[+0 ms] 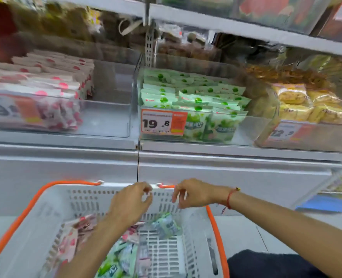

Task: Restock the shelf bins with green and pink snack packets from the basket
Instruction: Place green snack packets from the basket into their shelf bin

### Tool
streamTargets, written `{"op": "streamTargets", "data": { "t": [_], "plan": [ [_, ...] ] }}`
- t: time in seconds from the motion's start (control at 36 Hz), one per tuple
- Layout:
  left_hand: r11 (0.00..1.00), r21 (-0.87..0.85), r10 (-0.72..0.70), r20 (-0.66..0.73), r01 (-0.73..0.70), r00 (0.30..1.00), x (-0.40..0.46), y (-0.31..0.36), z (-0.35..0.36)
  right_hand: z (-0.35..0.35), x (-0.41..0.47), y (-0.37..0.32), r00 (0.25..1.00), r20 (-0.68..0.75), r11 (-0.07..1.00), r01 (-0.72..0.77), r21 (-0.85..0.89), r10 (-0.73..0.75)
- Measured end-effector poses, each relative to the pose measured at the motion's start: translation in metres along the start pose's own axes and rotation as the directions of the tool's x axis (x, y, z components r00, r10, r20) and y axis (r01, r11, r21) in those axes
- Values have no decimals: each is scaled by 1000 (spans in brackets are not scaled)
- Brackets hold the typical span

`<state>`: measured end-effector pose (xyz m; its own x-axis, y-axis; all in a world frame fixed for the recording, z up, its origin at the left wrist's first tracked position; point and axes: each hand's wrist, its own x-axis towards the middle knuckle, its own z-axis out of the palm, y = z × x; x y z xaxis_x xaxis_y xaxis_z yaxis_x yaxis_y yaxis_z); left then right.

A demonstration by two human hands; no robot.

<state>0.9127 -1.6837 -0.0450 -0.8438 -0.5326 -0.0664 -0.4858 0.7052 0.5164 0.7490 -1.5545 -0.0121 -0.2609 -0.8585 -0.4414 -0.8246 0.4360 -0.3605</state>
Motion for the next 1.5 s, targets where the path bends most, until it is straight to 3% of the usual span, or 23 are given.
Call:
{"op": "streamTargets", "data": {
  "t": [0.11,0.17,0.25,0.31,0.33,0.42,0.47,0.56,0.69,0.78,0.86,0.92,0.97,1.0,1.08,1.22,1.31,1.39,1.5],
  "plan": [
    [989,141,-64,185,38,981,-14,-42,32,61,27,3,968,241,997,-65,-40,72],
    [973,228,-98,256,38,962,-21,-59,49,91,35,5,951,279,990,-117,-75,134],
    [955,295,-144,361,33,921,-29,-84,79,128,53,9,942,135,952,-301,-60,307],
    [942,334,-174,428,23,887,-33,-97,95,154,69,23,871,42,866,-491,97,490],
    [933,360,-192,446,21,874,-34,-100,101,171,78,39,835,71,819,-550,163,546],
    [919,393,-216,414,41,884,-35,-108,113,215,104,82,830,214,807,-554,203,515],
    [918,393,-212,376,51,902,-32,-111,118,214,114,70,786,225,720,-617,318,575],
    [907,419,-210,387,32,898,-24,-113,123,204,119,51,762,101,683,-624,380,640],
    [894,449,-200,384,7,901,-9,-98,118,190,101,52,790,-25,778,-598,191,613],
    [957,273,-194,338,102,921,-6,-85,113,171,95,47,854,21,848,-519,103,520],
    [926,-148,-257,428,348,866,-1,-61,99,142,88,32,919,53,912,-394,117,391],
    [747,-411,-310,481,523,820,4,-39,83,122,79,15,971,18,950,-237,205,239],
    [466,-591,-312,587,659,747,9,-20,64,108,69,2,995,-32,941,-79,329,94],
    [393,-638,-276,605,662,747,10,-14,55,100,62,-4,998,-44,926,-22,377,42],
    [390,-730,-225,516,562,826,7,-8,40,72,40,-13,999,-19,862,36,506,-31],
    [340,-817,-184,428,466,885,3,-5,18,7,-3,-14,992,90,895,40,444,-89],
    [277,-849,-86,444,450,892,2,-3,3,-25,-25,-16,1000,-18,821,8,571,3],
    [358,-859,-1,391,366,920,4,16,-12,-49,-43,-17,970,-170,738,-12,675,171],
    [373,-914,84,204,159,975,2,59,-33,-64,-65,-24,970,-58,631,-107,768,235]
  ]
}}
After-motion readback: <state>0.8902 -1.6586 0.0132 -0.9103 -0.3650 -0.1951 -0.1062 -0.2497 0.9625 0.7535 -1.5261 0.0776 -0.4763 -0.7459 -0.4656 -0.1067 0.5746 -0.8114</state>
